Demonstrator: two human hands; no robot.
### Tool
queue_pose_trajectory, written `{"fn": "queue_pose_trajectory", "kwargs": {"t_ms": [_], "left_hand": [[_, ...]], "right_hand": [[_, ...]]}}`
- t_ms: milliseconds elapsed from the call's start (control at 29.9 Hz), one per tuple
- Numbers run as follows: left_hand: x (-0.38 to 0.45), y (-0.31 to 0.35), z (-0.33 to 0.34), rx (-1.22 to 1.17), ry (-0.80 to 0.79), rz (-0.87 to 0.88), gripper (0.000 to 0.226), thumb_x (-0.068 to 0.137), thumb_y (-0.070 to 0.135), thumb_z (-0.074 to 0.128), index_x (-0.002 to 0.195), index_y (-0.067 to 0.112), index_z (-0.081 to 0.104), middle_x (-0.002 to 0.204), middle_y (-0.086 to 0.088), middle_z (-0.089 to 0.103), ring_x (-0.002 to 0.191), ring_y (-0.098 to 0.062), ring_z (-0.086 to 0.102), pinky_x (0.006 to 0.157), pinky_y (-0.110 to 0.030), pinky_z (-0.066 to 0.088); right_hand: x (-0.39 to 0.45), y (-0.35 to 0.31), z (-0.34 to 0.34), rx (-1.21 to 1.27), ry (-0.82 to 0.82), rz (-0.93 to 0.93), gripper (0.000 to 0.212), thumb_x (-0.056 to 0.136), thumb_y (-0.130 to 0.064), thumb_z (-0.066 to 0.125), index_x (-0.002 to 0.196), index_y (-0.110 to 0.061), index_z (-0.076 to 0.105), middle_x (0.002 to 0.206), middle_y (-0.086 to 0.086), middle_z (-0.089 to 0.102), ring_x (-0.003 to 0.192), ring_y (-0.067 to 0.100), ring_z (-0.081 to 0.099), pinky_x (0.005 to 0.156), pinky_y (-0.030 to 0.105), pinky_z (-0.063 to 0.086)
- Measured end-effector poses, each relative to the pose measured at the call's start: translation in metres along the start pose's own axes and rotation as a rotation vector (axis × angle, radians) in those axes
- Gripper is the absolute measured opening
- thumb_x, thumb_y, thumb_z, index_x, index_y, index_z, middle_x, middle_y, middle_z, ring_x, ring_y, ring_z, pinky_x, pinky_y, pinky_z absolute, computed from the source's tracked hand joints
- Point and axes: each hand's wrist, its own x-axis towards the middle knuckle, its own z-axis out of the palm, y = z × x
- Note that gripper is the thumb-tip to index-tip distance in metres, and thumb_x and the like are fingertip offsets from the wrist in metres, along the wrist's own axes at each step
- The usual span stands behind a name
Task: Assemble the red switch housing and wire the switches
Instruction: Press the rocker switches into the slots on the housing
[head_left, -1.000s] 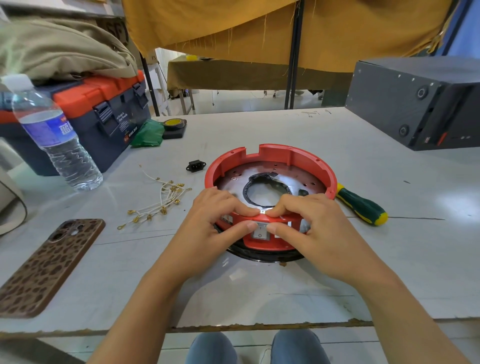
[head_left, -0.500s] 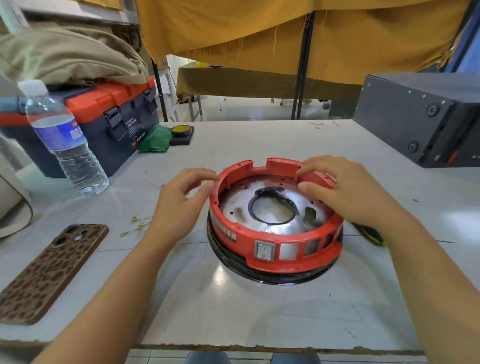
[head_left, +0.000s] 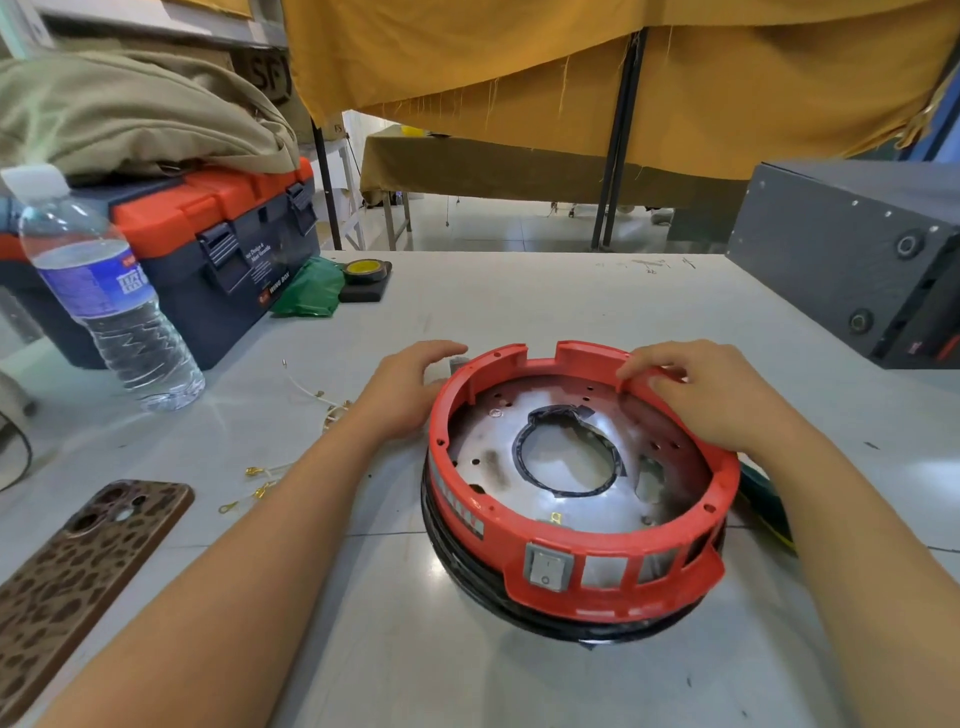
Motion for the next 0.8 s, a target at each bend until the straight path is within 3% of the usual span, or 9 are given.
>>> {"fn": "queue_pose_trajectory", "kwargs": {"t_ms": [67,167,334,435,535,602,669,802], "left_hand": [[0.002,-0.001,0.005,0.043,-0.04,0.035,0.041,0.092,0.016,0.06,0.132,0.017,0.054,0.143,-0.004,0.047,0.133,-0.018,0.042,0.111,-0.026,0.028],[0.002,-0.005,0.011,0.095,-0.051,0.105,0.039,0.092,0.016,0.057,0.131,0.018,0.056,0.137,-0.003,0.054,0.129,-0.017,0.046,0.11,-0.03,0.031],[-0.001,-0.007,0.014,0.11,0.115,0.097,0.026,0.086,0.015,0.064,0.113,0.014,0.067,0.112,-0.01,0.063,0.098,-0.018,0.057,0.084,-0.017,0.037],[-0.002,-0.009,0.014,0.052,0.169,0.064,0.02,0.084,0.017,0.068,0.104,0.016,0.069,0.106,-0.008,0.062,0.082,-0.012,0.055,0.069,-0.003,0.036],[-0.002,-0.006,0.008,-0.009,0.236,0.037,0.023,0.082,0.013,0.069,0.104,0.018,0.068,0.108,-0.006,0.06,0.081,-0.01,0.057,0.069,-0.001,0.038],[-0.003,-0.001,0.0,-0.08,0.282,0.031,0.023,0.083,0.013,0.069,0.104,0.021,0.067,0.108,-0.003,0.061,0.079,-0.005,0.057,0.072,-0.005,0.041],[-0.006,0.008,-0.01,-0.194,0.304,0.022,0.02,0.084,0.016,0.069,0.1,0.028,0.066,0.104,0.002,0.062,0.08,-0.001,0.058,0.075,-0.013,0.047],[-0.022,0.031,-0.03,-0.435,0.248,0.056,0.023,0.086,0.012,0.066,0.095,0.032,0.067,0.096,0.007,0.068,0.084,-0.009,0.061,0.071,-0.024,0.054]], "right_hand": [[-0.001,0.003,0.0,0.016,-0.003,0.003,0.033,0.091,-0.007,0.049,0.09,-0.032,0.07,0.109,-0.003,0.069,0.094,0.023,0.062,0.084,0.026,0.042],[-0.002,0.005,0.001,0.042,0.008,0.012,0.034,0.09,-0.007,0.049,0.088,-0.035,0.069,0.107,-0.006,0.07,0.095,0.021,0.062,0.081,0.022,0.041],[-0.004,0.002,0.001,0.034,0.033,0.005,0.03,0.091,-0.01,0.05,0.09,-0.033,0.069,0.106,-0.007,0.069,0.092,0.023,0.063,0.082,0.027,0.044],[-0.007,0.0,0.0,0.03,0.056,-0.019,0.024,0.089,-0.009,0.053,0.092,-0.027,0.069,0.113,-0.008,0.064,0.1,0.014,0.056,0.079,0.017,0.033],[-0.011,-0.003,0.002,-0.055,0.029,-0.066,0.018,0.088,-0.012,0.057,0.096,-0.02,0.07,0.127,0.0,0.055,0.115,0.016,0.048,0.086,0.014,0.025],[-0.015,-0.007,0.002,-0.123,0.028,-0.105,0.016,0.089,-0.02,0.059,0.101,-0.02,0.068,0.135,0.002,0.048,0.124,0.02,0.04,0.093,0.016,0.023],[-0.02,-0.016,-0.001,-0.095,0.011,-0.184,0.017,0.086,-0.032,0.06,0.099,-0.024,0.068,0.128,-0.004,0.051,0.118,0.014,0.042,0.088,0.01,0.024],[-0.035,-0.034,-0.013,0.093,-0.267,-0.29,0.038,0.072,-0.066,0.063,0.098,-0.04,0.066,0.115,-0.027,0.056,0.109,-0.009,0.047,0.086,0.002,0.032]]}}
